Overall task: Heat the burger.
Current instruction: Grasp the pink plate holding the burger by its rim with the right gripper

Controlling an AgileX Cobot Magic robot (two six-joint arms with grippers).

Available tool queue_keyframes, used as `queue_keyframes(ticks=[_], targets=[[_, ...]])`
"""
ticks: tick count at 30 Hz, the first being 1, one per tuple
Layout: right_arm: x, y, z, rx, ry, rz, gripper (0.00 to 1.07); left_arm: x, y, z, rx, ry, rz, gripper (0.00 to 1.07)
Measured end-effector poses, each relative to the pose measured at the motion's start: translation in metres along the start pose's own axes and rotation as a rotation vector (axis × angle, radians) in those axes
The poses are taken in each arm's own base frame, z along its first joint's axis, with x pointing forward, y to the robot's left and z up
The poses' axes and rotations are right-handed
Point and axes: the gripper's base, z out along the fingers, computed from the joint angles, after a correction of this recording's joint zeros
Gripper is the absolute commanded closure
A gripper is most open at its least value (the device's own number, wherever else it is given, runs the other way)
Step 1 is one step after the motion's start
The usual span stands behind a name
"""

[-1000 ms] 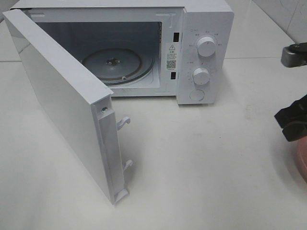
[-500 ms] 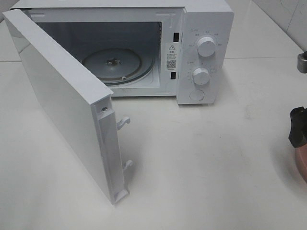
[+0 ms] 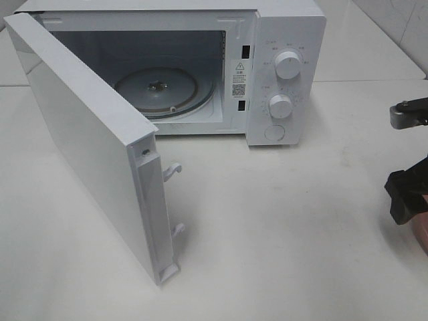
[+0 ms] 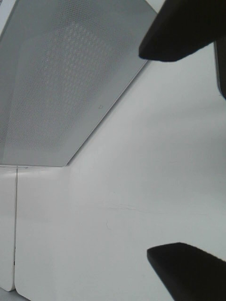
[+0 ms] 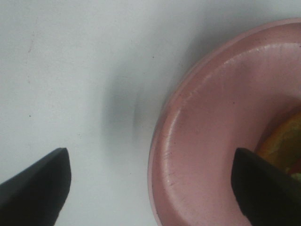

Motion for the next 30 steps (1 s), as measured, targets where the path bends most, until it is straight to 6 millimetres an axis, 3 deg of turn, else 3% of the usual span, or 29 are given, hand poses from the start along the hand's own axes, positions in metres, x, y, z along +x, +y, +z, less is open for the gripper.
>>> queue_keyframes(ticks=[2,10,15,30], targets=[[-0.003,0.002,0.014,-0.005,0.03,-0.006,0.21,0.0,0.0,0.0,0.0,0.0,0.0,0.08],[-0.008,-0.002,0.033,-0.002,0.051,0.009,0.22,0.0,0.0,0.0,0.0,0.0,0.0,0.08],[-0.009,-0.011,0.037,0.004,0.042,0.041,0.23,0.0,0.0,0.0,0.0,0.0,0.0,0.08],[-0.009,-0.009,0.063,-0.007,0.106,0.057,0.31,0.0,0.0,0.0,0.0,0.0,0.0,0.08]])
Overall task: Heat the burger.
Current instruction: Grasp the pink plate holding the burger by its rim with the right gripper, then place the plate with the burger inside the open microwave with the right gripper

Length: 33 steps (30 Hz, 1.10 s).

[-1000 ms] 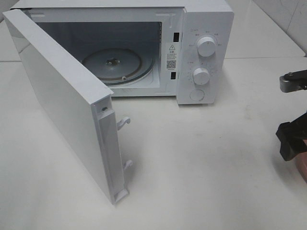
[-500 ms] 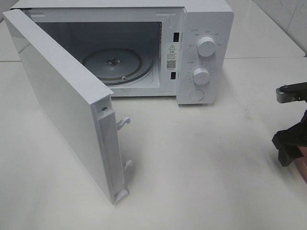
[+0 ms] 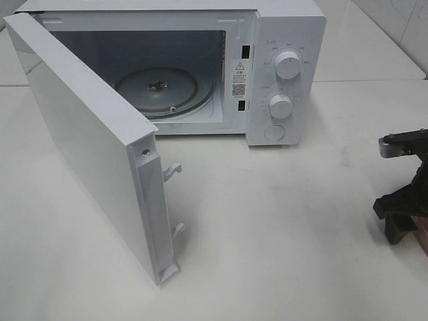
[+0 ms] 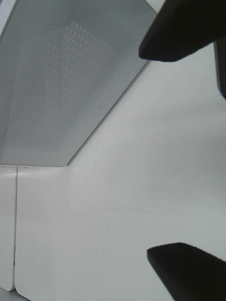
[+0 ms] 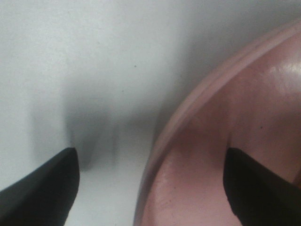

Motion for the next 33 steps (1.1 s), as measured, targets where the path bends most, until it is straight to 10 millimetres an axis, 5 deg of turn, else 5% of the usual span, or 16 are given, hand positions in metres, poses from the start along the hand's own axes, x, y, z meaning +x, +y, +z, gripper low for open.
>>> queue_keyframes(ticks=[8,10,11,12,15,33], targets=[[-0.0001,0.0003,0.0031,0.0,0.009,0.007,0.59,0.0,0.0,0.0,0.0,0.0,0.0,0.08],[-0.0002,0.0003,0.0031,0.0,0.008,0.016,0.81,0.0,0.0,0.0,0.0,0.0,0.0,0.08],[-0.0002,0.0003,0.0031,0.0,0.008,0.016,0.81,0.0,0.0,0.0,0.0,0.0,0.0,0.08],[-0.0007,-0.0001,0.003,0.004,0.004,0.015,0.96,0.0,0.0,0.0,0.0,0.0,0.0,0.08],[-0.0001,-0.0002,0.0018,0.004,0.01,0.031,1.07,0.0,0.0,0.0,0.0,0.0,0.0,0.08],[0.0023,0.0035,-0.0012,0.034,0.038,0.018,1.07,0.0,0.0,0.0,0.0,0.0,0.0,0.08]])
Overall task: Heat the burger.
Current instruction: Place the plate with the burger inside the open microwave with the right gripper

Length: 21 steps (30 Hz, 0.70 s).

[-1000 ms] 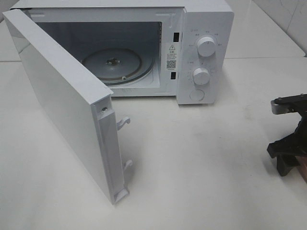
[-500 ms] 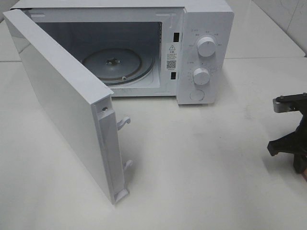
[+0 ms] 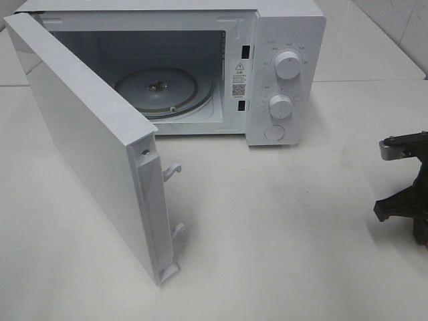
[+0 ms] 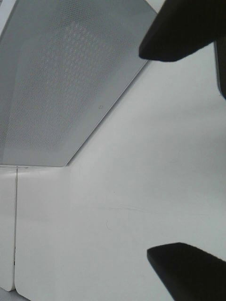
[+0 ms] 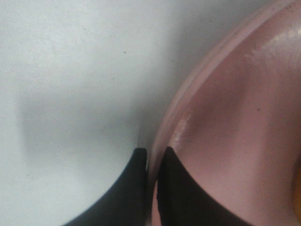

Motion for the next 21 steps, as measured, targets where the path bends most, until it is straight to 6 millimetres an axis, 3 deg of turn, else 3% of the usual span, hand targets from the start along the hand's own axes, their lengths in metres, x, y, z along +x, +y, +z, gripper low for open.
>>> queue_keyframes(ticks=[21], targets=[[0.018,0.027,-0.024,0.17,-0.03,-0.083,1.07,0.0,0.0,0.0,0.0,0.0,0.0,0.08]])
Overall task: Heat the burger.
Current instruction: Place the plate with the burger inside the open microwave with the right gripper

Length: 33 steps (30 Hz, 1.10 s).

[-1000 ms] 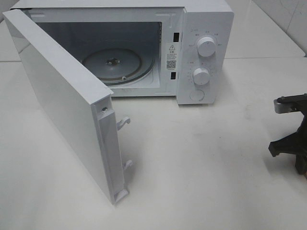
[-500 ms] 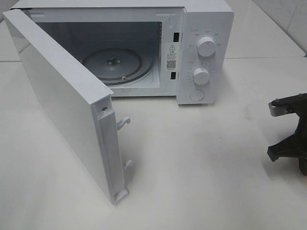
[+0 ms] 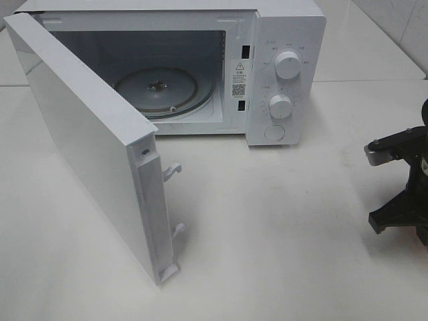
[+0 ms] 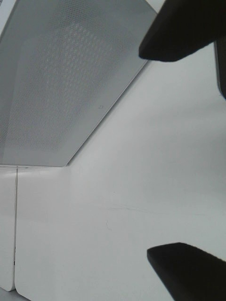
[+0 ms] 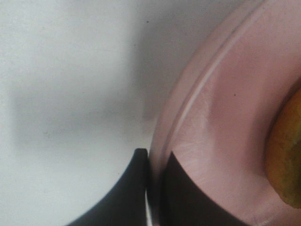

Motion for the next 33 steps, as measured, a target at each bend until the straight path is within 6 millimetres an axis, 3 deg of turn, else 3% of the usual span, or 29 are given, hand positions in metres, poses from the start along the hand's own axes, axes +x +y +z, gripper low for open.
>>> queue_keyframes(ticks=[33], targets=[[0.053,0.029,-0.065,0.12,-0.146,-0.207,1.07,0.0,0.0,0.0,0.0,0.0,0.0,0.08]])
